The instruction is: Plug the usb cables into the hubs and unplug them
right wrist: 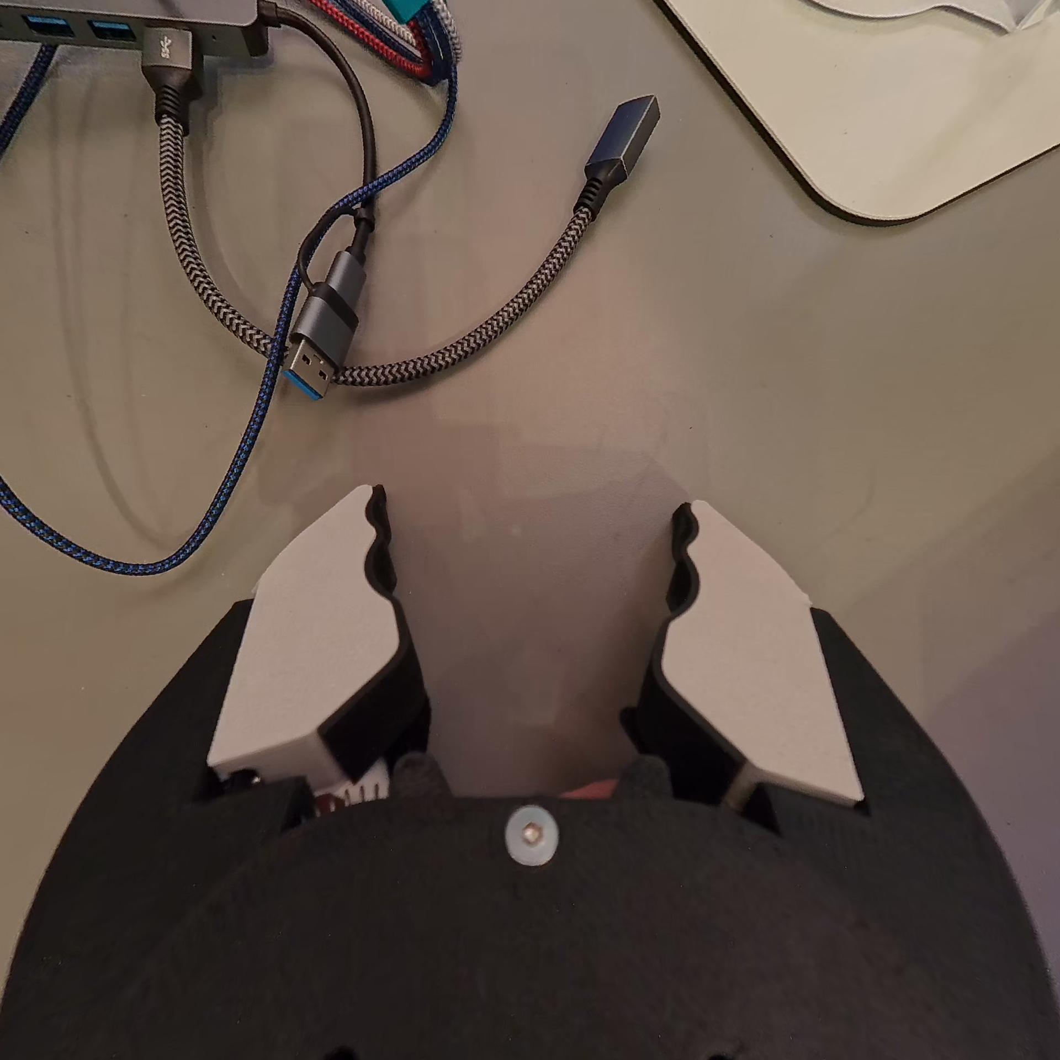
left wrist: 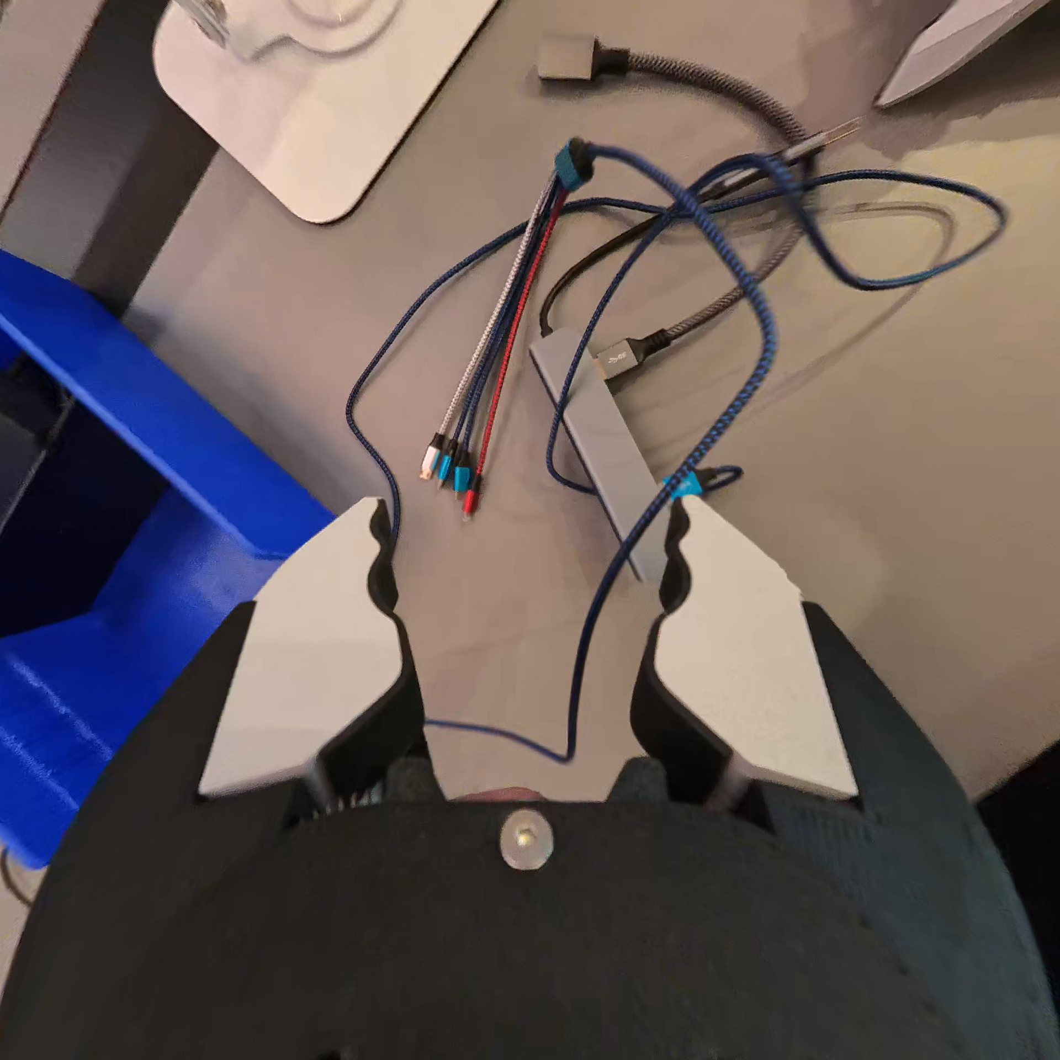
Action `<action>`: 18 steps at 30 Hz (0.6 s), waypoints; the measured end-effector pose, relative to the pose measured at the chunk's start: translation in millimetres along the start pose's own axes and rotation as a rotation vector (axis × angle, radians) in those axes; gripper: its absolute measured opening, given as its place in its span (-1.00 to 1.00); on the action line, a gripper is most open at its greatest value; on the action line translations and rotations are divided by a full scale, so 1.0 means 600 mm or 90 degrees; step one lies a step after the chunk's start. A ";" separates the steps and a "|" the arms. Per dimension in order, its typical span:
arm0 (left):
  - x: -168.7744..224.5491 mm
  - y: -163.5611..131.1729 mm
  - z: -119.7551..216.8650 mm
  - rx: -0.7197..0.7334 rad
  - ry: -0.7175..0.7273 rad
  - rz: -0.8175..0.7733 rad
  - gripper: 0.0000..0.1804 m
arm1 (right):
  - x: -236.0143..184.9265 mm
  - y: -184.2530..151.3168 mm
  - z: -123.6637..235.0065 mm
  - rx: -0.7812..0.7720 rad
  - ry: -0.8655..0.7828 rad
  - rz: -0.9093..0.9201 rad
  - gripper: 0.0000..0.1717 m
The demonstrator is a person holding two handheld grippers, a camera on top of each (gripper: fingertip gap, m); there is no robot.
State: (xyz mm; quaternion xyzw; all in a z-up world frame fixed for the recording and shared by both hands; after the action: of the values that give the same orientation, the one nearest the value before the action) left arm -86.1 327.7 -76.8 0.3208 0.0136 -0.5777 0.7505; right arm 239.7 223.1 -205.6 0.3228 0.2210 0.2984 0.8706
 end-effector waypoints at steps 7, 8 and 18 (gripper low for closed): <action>0.020 -0.015 0.087 0.038 -0.087 -0.039 -0.43 | 0.000 0.000 0.000 0.000 0.000 0.000 0.09; 0.024 -0.017 0.076 0.027 -0.106 -0.033 -0.44 | 0.000 0.000 0.000 0.000 0.000 0.000 0.09; 0.025 -0.076 -0.141 -0.155 -0.474 0.243 -0.44 | 0.000 0.000 0.000 0.000 0.002 0.001 0.08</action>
State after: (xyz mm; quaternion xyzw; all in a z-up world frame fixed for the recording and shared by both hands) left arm -91.6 350.9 -171.0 -0.0038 -0.2493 -0.4992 0.8299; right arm 239.6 223.0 -205.5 0.3225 0.2218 0.2997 0.8701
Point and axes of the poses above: each gripper's, where its closed fingertips meet, z back along the fingers, y out of its top, x = y × z across the jaws, the point moved 9 cm from there along z, back along the fingers, and after that the axes turned 15 degrees about y, right-handed, at the moved point
